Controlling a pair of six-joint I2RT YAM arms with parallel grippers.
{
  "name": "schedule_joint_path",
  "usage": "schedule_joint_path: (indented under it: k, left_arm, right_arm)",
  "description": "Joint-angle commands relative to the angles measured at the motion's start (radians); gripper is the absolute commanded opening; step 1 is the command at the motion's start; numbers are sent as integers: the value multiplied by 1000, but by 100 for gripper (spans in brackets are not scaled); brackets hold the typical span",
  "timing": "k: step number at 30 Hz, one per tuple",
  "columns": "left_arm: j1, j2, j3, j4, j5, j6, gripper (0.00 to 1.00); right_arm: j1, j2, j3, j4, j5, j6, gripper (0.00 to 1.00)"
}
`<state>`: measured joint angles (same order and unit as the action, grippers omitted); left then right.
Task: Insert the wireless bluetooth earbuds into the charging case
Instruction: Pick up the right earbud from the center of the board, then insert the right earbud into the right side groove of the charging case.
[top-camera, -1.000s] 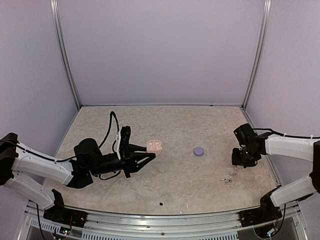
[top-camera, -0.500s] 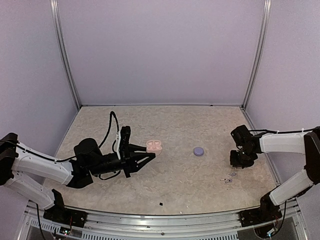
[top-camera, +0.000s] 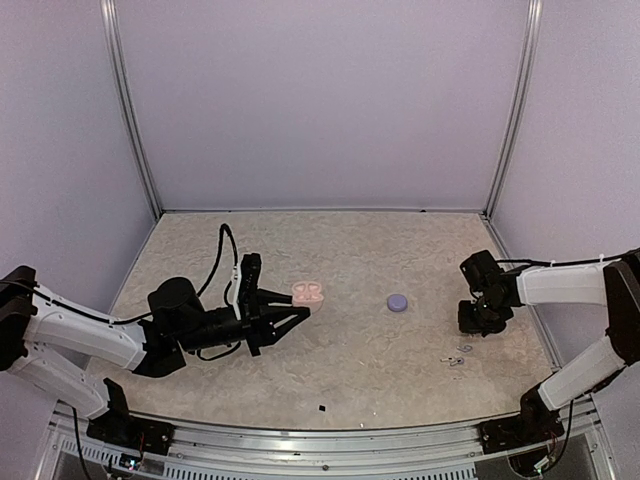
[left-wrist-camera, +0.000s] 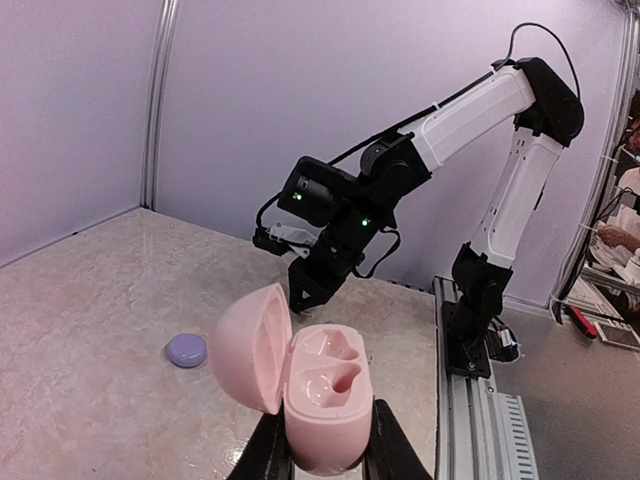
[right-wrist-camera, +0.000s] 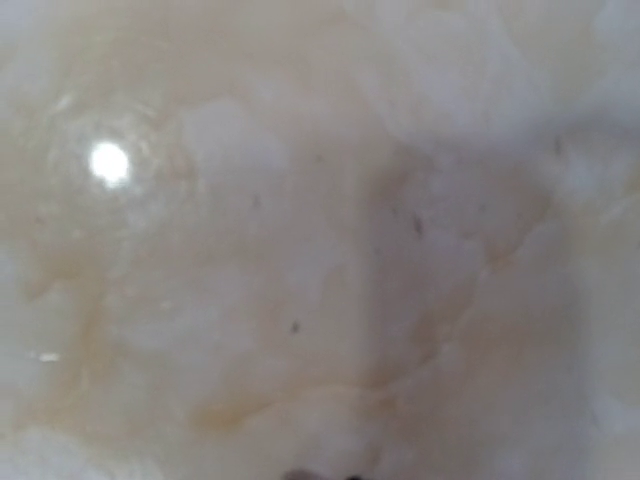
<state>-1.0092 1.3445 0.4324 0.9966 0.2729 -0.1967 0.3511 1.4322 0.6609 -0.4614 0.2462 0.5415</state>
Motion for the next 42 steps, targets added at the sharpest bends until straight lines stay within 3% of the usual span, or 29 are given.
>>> schedule_joint_path:
  k: [1,5,13,23,33,42]
  left_arm:
    - [10,2,-18,43,-3,16,1]
    - [15,-1,-39,84,-7,23,1]
    - [21,4,-48,137,-21,32,1]
    - [40,15,-41,214,23,50,1]
    - [46,33,-11,269,105,126,2]
    - [46,17,29,247,168,176,2]
  right_arm:
    - [-12,-30,13,29,-33,-8,6]
    - [-12,-79,10,78,-102,-35,0]
    - [-12,-229,13,254,-304,-126,0]
    - [21,-480,-41,712,-729,-238,6]
    - [204,-432,35,1007,-1005,-274,7]
    - [413,-351,98,1110,-1062,-361,8]
